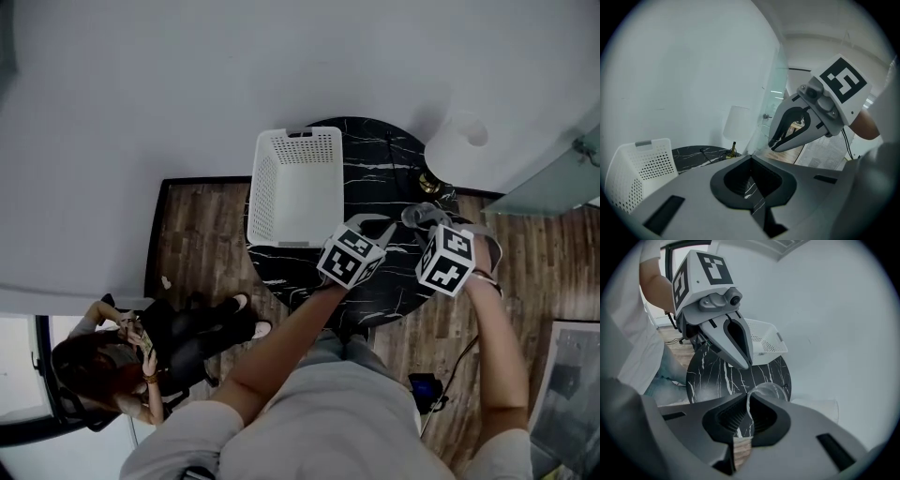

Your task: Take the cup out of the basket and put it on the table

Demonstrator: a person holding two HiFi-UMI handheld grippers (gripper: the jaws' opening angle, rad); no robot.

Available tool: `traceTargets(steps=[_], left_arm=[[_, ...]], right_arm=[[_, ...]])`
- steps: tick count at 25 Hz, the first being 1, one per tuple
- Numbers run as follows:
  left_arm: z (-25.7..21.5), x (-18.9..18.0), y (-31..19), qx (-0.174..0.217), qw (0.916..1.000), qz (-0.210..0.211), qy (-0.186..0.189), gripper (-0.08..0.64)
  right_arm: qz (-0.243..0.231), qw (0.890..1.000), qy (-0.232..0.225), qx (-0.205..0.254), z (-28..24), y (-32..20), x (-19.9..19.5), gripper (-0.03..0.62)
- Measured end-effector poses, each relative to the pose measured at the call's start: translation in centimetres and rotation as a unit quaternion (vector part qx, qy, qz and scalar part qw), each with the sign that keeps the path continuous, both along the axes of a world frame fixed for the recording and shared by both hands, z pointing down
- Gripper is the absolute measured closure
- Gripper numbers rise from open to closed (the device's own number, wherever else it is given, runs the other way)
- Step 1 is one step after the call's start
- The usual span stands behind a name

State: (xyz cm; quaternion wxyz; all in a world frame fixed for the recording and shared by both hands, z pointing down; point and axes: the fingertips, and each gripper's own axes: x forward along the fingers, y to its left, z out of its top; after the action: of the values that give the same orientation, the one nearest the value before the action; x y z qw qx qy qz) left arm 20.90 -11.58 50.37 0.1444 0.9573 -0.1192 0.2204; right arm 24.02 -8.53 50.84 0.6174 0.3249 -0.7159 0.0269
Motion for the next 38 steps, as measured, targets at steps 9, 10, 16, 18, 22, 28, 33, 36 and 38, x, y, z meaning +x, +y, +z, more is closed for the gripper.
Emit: traceTargets(steps=[9,10,16,18,22,28,33,36,38], left_arm=[[1.5,2.7,0.9,-0.014,0.9997,0.018,-0.009,0.554],[1.8,2.8,1.0,-0.016,0.9996,0.019,-0.010,0.554],[3.6,3.5,1.1,-0.034,0.9991,0.020,-0.017,0.554],[4.4,3.8,1.2,-0.039,0.9989,0.020,-0.019,0.554],[5.9,4.1,1.5,-0.051,0.9982,0.019,-0.025,0.554],[8.1,4.3,1.2,-0.067,0.9972,0.013,-0.031,0.554],[10.1,4.5,1.2,-0.082,0.9958,0.009,-0.040,0.554],[11.3,4.5,1.2,-0.091,0.9948,0.007,-0.045,0.554],[12.1,4.5,1.1,-0.096,0.9941,0.006,-0.049,0.554]], right_arm=[[0.020,1.000,-0.009,-0.014,1.9,1.1,2.4,0.569],[0.021,1.000,-0.010,-0.015,2.1,1.0,2.5,0.569],[0.022,0.999,-0.014,-0.025,4.0,1.0,2.7,0.569],[0.021,0.999,-0.015,-0.031,4.8,1.1,2.8,0.569],[0.021,0.999,-0.019,-0.044,6.6,1.4,2.9,0.569],[0.022,0.998,-0.022,-0.059,9.1,1.5,3.2,0.569],[0.022,0.997,-0.026,-0.072,11.3,1.6,3.3,0.569],[0.022,0.996,-0.031,-0.081,12.6,1.7,3.2,0.570],[0.021,0.996,-0.032,-0.084,13.3,1.6,3.3,0.569]])
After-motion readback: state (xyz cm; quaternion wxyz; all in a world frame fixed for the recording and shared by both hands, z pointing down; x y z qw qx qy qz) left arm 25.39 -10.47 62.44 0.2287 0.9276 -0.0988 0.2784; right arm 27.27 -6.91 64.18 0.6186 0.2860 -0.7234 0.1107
